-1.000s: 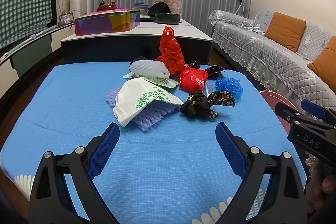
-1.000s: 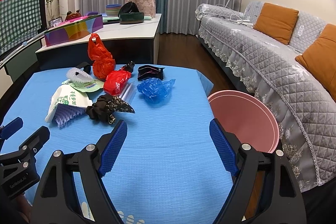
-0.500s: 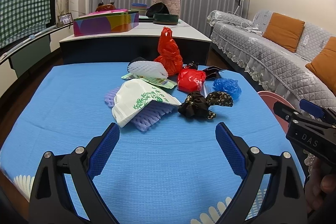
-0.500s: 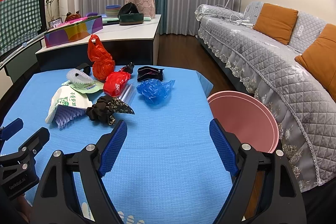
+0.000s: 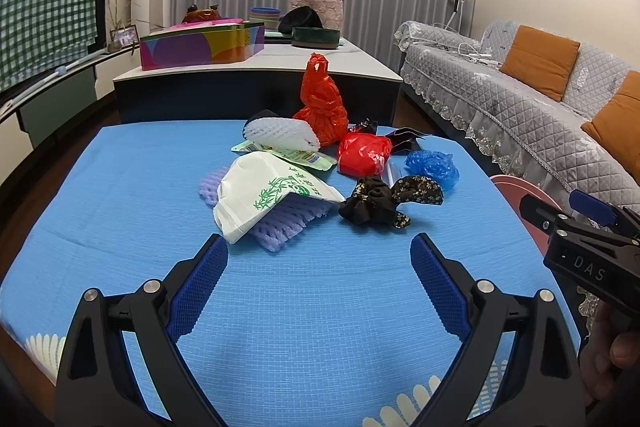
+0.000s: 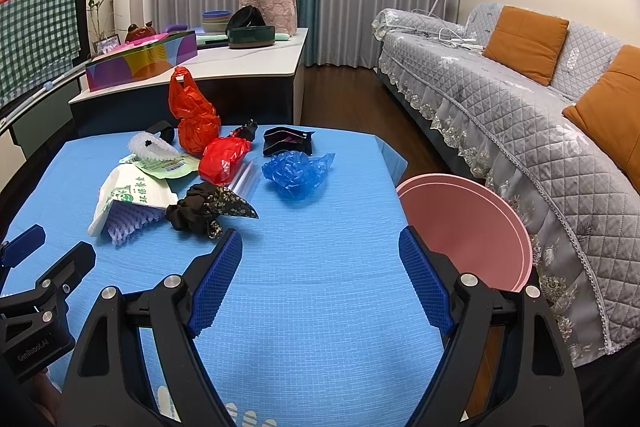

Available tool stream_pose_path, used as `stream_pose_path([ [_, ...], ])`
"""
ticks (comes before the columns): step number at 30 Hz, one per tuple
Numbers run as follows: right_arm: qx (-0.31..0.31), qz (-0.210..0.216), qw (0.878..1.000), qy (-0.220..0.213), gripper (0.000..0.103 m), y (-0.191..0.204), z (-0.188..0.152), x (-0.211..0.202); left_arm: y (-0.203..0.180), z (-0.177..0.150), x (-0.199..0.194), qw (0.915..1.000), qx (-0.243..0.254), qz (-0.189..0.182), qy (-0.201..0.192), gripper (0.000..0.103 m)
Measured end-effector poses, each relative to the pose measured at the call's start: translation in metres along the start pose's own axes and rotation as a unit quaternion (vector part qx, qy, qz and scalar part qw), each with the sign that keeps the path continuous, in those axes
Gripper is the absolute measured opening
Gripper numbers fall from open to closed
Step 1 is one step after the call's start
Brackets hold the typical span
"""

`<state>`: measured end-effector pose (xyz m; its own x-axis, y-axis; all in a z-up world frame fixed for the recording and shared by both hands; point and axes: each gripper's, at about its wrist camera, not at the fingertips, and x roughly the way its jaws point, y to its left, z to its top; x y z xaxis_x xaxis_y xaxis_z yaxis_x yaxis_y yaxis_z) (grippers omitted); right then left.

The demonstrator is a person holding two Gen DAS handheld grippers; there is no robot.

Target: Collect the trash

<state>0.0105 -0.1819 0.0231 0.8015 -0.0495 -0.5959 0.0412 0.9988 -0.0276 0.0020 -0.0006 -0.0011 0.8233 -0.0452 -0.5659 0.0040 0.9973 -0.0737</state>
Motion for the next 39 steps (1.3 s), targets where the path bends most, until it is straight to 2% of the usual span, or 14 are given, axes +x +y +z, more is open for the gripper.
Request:
stream_pose_path([
  [4, 0.006, 0.01, 1.0, 0.001, 0.08, 0.004, 0.004, 0.001, 0.001, 0.002, -0.001, 1.0, -0.002, 0.003, 0.0, 0.089],
  [7, 0.009, 0.025, 1.0, 0.0, 0.075, 0.007, 0.007, 0.001, 0.006, 0.005, 0.0, 0.9999, -0.009, 0.009, -0.002, 0.084],
  [12, 0.022, 0.062, 0.998, 0.001, 0.06, 0.009, 0.014, 0.013, 0.011, 0.01, 0.011, 0.9995, -0.002, 0.031, -0.004, 0.077],
  [14, 0.027, 0.074, 0.997, 0.003, 0.058, 0.011, 0.018, 0.021, 0.013, 0.012, 0.017, 0.9992, 0.001, 0.04, -0.004, 0.075],
  [18, 0.032, 0.093, 0.995, 0.011, 0.058, 0.016, 0.022, 0.037, 0.019, 0.014, 0.031, 0.9985, 0.001, 0.054, 0.003, 0.071],
  [28, 0.035, 0.127, 0.99, 0.05, 0.058, 0.035, 0.028, 0.092, 0.036, 0.013, 0.075, 0.9945, -0.006, 0.087, 0.058, 0.065],
  [34, 0.024, 0.142, 0.987, 0.068, 0.056, 0.044, 0.025, 0.106, 0.043, 0.014, 0.09, 0.9927, -0.022, 0.091, 0.076, 0.059],
  [37, 0.02, 0.148, 0.986, 0.073, 0.046, 0.046, 0.025, 0.108, 0.044, 0.015, 0.091, 0.9926, -0.026, 0.092, 0.075, 0.054],
  [39, 0.016, 0.154, 0.985, 0.077, 0.032, 0.047, 0.024, 0.109, 0.043, 0.016, 0.091, 0.9931, -0.025, 0.09, 0.071, 0.049],
])
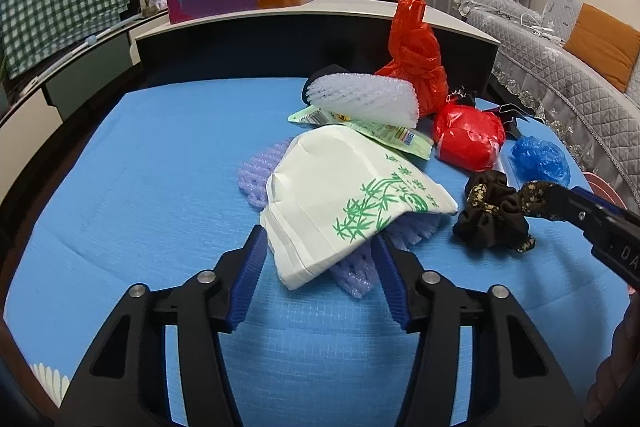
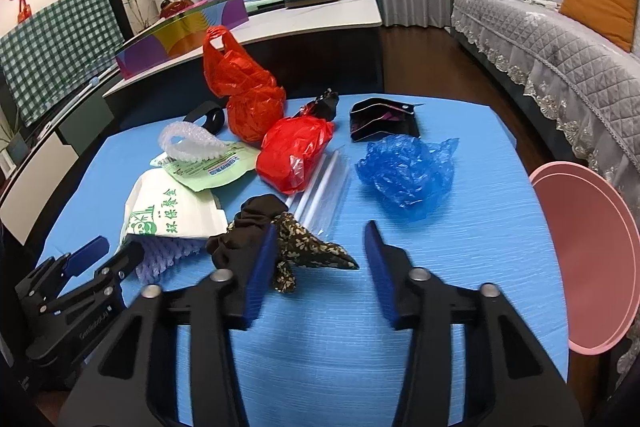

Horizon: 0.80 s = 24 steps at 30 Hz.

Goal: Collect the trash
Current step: 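Grasp the white paper bag with the left tool while the right tool grasps the black-gold wrapper, then carry both items to the pink bin and open both tools to drop them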

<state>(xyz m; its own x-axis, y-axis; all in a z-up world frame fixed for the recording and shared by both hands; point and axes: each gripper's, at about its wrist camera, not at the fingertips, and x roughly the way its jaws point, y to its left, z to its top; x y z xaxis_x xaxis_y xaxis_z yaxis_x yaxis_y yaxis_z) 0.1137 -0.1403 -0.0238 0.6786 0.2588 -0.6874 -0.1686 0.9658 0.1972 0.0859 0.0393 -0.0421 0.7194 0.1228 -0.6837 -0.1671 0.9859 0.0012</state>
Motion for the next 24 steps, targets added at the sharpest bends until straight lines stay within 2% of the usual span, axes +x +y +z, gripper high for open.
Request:
stream_pose_path([
  [1, -0.002, 0.003, 1.0, 0.002, 0.028, 0.001, 0.0, 0.0, 0.0, 0.001, 0.0, 1.0, 0.0, -0.001, -0.001, 0.047],
  [3, -0.006, 0.008, 1.0, 0.004, 0.015, 0.002, -0.001, 0.0, 0.001, 0.002, -0.002, 1.0, -0.001, -0.001, -0.004, 0.039],
  [6, -0.014, 0.012, 1.0, -0.002, 0.006, 0.005, 0.0, -0.006, 0.002, 0.003, -0.005, 1.0, -0.001, -0.002, -0.009, 0.028],
  [14, -0.026, 0.017, 0.999, -0.04, 0.004, 0.012, 0.004, -0.036, 0.007, 0.006, -0.028, 0.9993, 0.002, -0.002, -0.038, 0.009],
  [24, -0.03, 0.001, 0.996, -0.085, 0.004, 0.012, 0.006, -0.08, 0.01, 0.004, -0.061, 0.9977, 0.002, -0.019, -0.066, 0.007],
])
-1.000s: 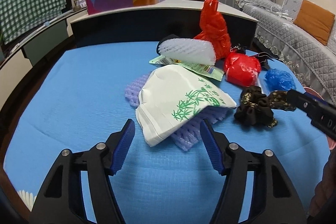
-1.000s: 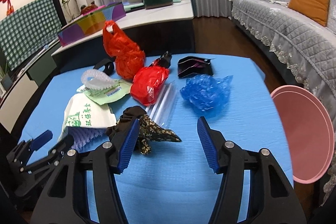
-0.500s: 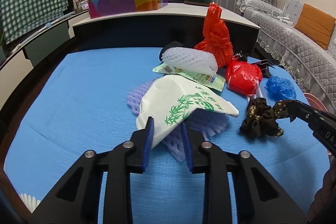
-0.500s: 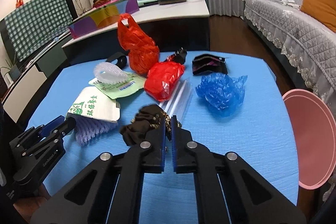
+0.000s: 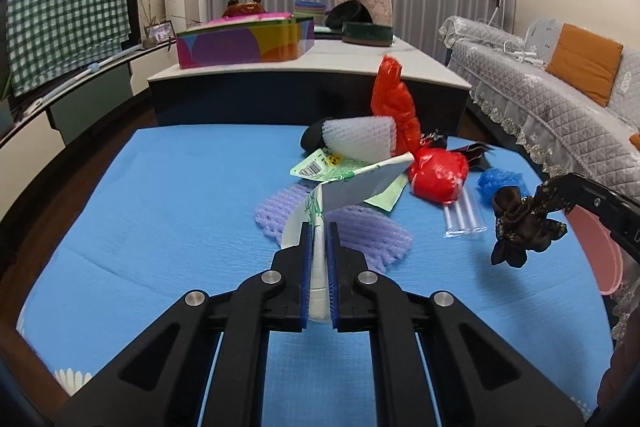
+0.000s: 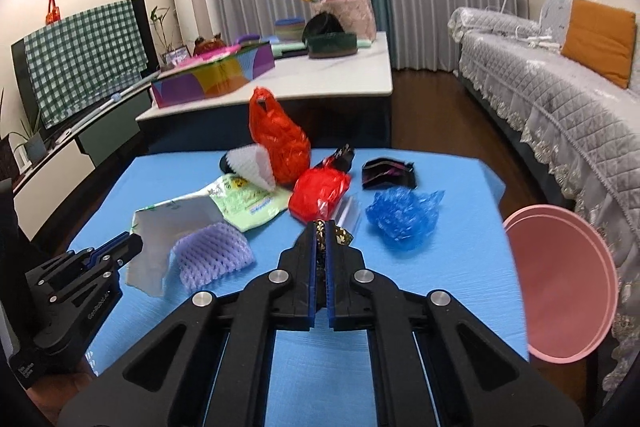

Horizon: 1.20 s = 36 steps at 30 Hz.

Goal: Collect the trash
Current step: 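Carry both items to the pink bin and open both tools to drop them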

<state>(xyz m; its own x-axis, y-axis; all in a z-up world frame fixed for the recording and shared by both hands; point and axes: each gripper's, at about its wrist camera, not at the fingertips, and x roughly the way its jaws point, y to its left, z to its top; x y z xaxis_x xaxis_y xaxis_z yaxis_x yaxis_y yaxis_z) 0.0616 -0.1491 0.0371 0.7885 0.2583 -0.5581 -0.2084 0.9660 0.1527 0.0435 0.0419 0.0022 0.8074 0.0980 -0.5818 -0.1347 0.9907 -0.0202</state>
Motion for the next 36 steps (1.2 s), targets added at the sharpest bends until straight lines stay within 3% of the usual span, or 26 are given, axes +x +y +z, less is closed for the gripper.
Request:
stream_pose_path([
  [21, 0.025, -0.059, 0.996, -0.055, 0.004, -0.041, 0.002, -0.069, -0.032, 0.006, -0.043, 0.9978, 0.02, -0.056, -0.03, 0.006],
  [36, 0.053, -0.125, 0.988, -0.078, 0.004, -0.105, 0.001, -0.095, -0.093, 0.007, -0.048, 0.991, 0.042, -0.124, -0.028, 0.006],
])
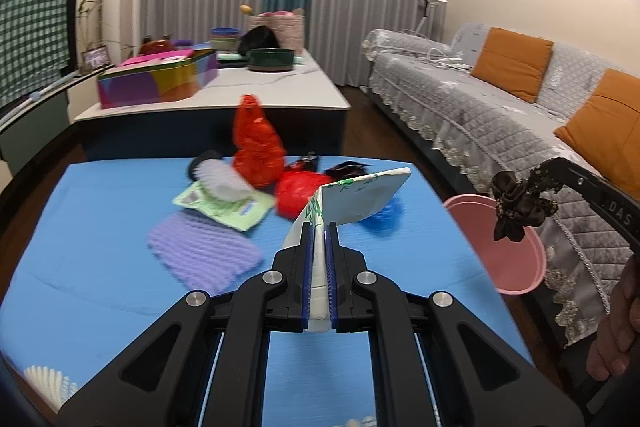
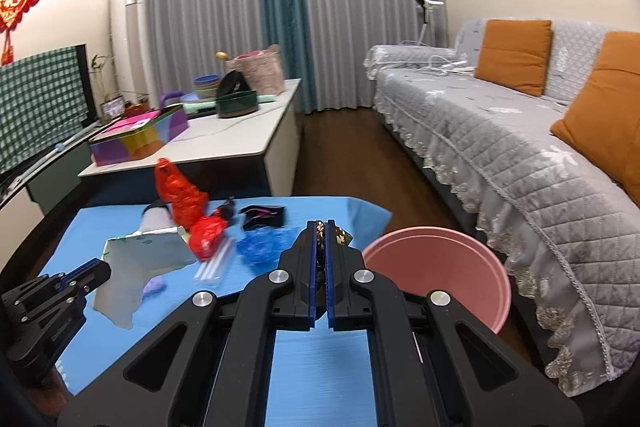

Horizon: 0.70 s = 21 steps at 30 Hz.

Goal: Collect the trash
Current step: 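Carry both items to the pink bin and open both tools to drop them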

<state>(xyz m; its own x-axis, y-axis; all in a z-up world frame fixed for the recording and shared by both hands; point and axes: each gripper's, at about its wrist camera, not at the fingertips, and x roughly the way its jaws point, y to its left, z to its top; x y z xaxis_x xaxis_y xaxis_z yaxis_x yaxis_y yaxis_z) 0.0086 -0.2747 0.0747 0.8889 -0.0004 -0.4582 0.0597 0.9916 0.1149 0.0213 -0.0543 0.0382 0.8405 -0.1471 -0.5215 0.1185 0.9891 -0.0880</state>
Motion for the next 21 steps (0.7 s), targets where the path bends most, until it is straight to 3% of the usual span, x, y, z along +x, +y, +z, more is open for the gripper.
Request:
stream_pose_path([
  [21, 0.058, -0.101, 0.993, -0.007, 0.004, -0.112, 0.007, 0.036, -0.121, 0.038, 0.074, 0.9924, 0.031, -0.118, 0.014, 0.006],
])
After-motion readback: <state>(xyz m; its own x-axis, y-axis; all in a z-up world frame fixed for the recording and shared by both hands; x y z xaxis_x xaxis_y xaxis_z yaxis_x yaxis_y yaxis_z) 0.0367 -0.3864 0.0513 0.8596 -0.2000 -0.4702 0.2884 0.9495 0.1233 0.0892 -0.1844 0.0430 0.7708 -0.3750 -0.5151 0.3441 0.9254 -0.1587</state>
